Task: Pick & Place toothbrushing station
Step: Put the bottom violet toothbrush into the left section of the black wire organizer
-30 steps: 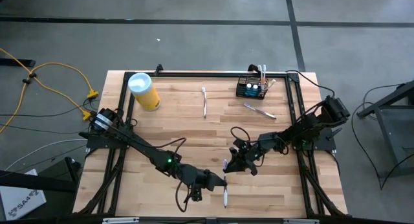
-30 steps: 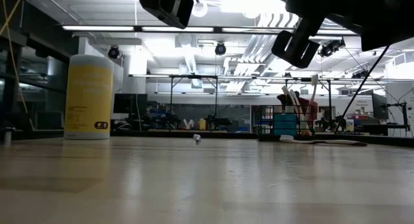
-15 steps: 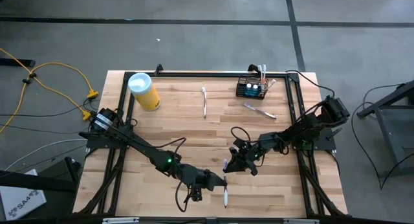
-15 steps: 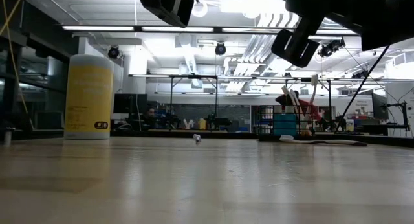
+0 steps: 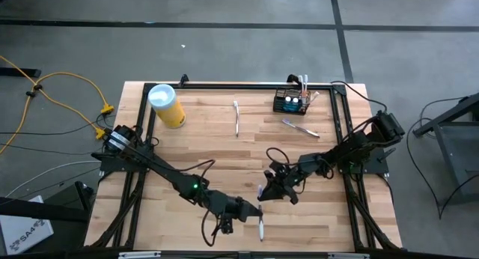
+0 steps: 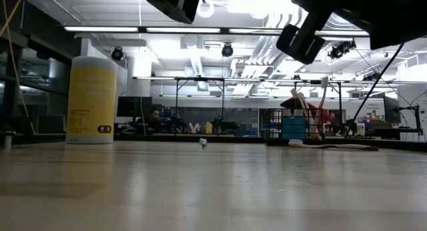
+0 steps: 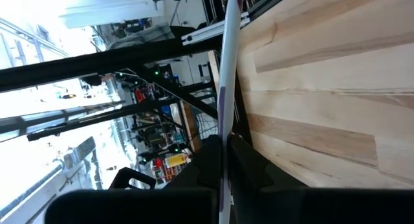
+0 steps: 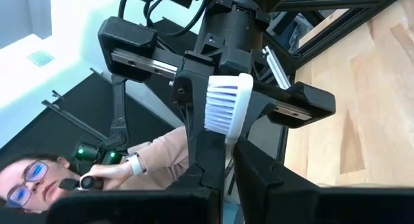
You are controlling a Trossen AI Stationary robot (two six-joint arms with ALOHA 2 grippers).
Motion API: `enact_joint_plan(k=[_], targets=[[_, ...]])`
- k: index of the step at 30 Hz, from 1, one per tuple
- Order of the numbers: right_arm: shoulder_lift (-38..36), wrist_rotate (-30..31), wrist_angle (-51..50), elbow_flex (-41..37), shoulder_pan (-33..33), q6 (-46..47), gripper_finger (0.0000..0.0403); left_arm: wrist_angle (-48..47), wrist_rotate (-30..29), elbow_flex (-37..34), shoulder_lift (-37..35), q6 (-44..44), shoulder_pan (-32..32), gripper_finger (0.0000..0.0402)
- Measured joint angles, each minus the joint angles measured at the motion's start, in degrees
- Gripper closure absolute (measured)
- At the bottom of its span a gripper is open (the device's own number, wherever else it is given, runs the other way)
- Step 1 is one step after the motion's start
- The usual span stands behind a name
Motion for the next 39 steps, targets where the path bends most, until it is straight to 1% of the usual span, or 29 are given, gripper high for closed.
enact_joint_plan(k=[5,39], targets=[[0.00,-0.53,-1.84,1.09,0.00,-0.96,0.0385,0.04,0.17,0.03,-0.03,-0.01,-0.03,0.0398],[0.00,-2.54,-2.27,1.18,-0.02,-1.53,0.0385,0.20,0.09,0.01,0.08,-0.16,0.04,0.0399]])
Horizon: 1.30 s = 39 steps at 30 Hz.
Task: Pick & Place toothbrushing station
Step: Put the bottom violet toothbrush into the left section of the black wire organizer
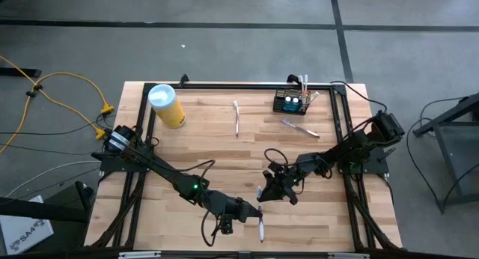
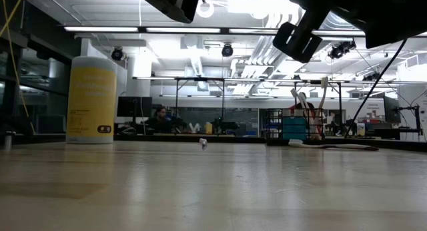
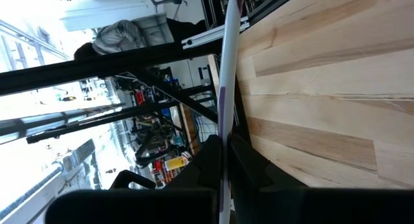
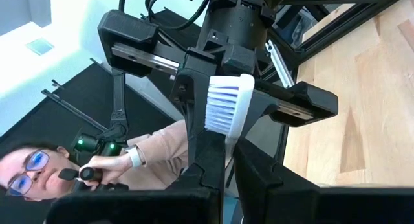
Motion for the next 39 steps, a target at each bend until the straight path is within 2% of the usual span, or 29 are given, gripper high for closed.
enact_joint_plan(k=[6,15,20,26,39], targets=[[0.00,-0.07,-0.09,0.00,0.09,-1.03,0.0379,0.06,0.39,0.00,0.00,-1.43,0.01,0.0399],[0.00,0.88,0.07,0.09,0.17,0.07,0.0269,-0.20,0.59,-0.07,0.01,-1.77,0.13,0.0399],[0.00,1.97,-0.46,0.09,0.17,0.53,0.0239,-0.17,0.61,-0.09,0.02,-1.70,0.11,0.0399],[0.00,2.13,-0.57,0.09,0.16,0.66,0.0250,-0.13,0.75,-0.09,0.02,-1.51,0.11,0.0399],[0.00,1.33,-0.50,0.09,0.13,0.70,0.0340,0.17,0.87,-0.09,0.02,-1.35,0.07,0.0399]])
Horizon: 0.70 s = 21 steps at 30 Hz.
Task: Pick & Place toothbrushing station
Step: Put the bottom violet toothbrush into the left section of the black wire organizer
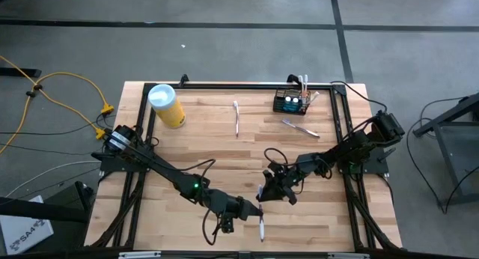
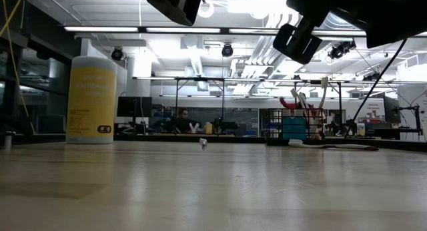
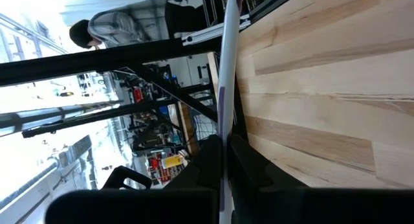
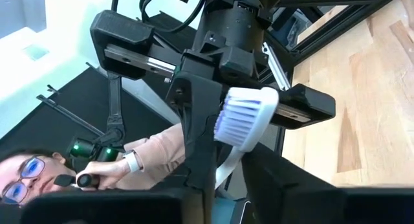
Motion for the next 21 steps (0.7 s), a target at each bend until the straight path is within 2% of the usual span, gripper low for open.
enact_joint_plan(k=[7,12,17,21], targets=[[0.00,-0.07,-0.02,0.00,0.00,0.35,0.0390,-0.28,0.15,0.02,0.00,0.24,-0.02,0.0399],[0.00,-0.09,0.00,-0.02,0.00,2.07,0.0393,-0.28,0.17,0.02,0.00,1.20,-0.02,0.0396],[0.00,-0.02,0.17,-0.02,0.19,2.54,0.0395,-0.33,0.15,0.02,0.00,1.56,-0.04,0.0365],[0.00,-0.21,0.03,-0.04,0.26,2.58,0.0395,-0.22,0.10,0.02,0.00,-1.83,-0.45,0.0336]])
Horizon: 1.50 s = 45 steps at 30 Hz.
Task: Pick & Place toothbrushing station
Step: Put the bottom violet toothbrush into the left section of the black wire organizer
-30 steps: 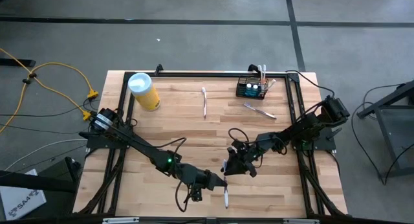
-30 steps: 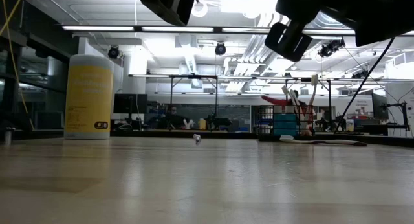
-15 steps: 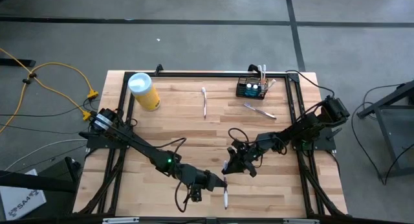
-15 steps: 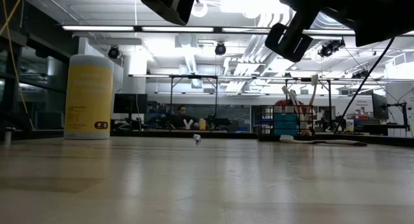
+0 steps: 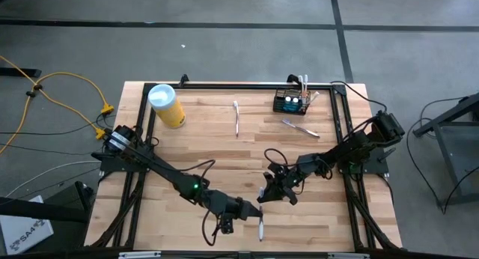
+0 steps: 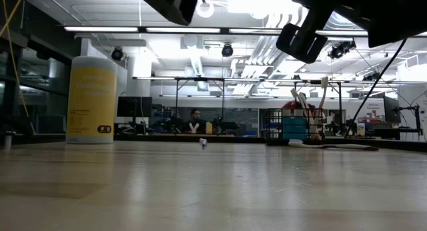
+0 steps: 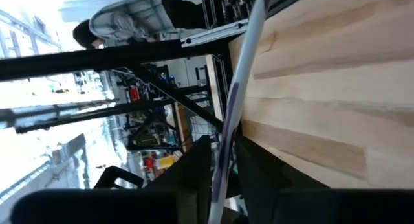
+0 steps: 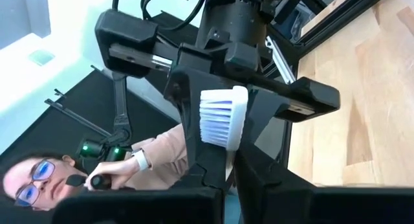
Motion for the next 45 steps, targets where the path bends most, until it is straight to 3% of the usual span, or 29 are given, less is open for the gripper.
enact_joint_plan(k=[7,14,21,28,37,42,45], targets=[[0.00,-0.33,-2.34,-0.04,0.00,0.13,0.0395,-0.81,-5.25,0.00,0.00,-2.51,-2.76,0.0322],[-1.02,-2.37,-5.21,-0.07,-3.86,-1.53,0.0395,-4.86,-16.87,0.00,0.00,-11.59,-5.92,0.0320],[-7.75,-2.85,-18.77,-0.07,-14.24,-10.84,0.0395,-9.73,-30.11,0.02,-0.02,-25.97,-8.86,0.0320],[-17.24,-0.92,-30.39,-0.07,-25.97,-21.29,0.0395,-13.79,-39.62,0.02,-0.02,-39.03,-10.42,0.0321],[-26.89,4.42,-42.22,-0.07,-39.54,-32.12,0.0395,-20.15,-48.20,0.05,-0.02,-52.94,-10.04,0.0321],[-29.30,5.24,-42.50,0.01,-46.51,-35.37,0.0396,-25.09,-51.87,0.04,-0.02,-61.05,-8.95,0.0321],[-29.29,5.83,-47.70,2.76,-49.85,-37.50,0.0396,-29.30,-52.85,0.04,-0.02,-66.75,-7.99,0.0321]])
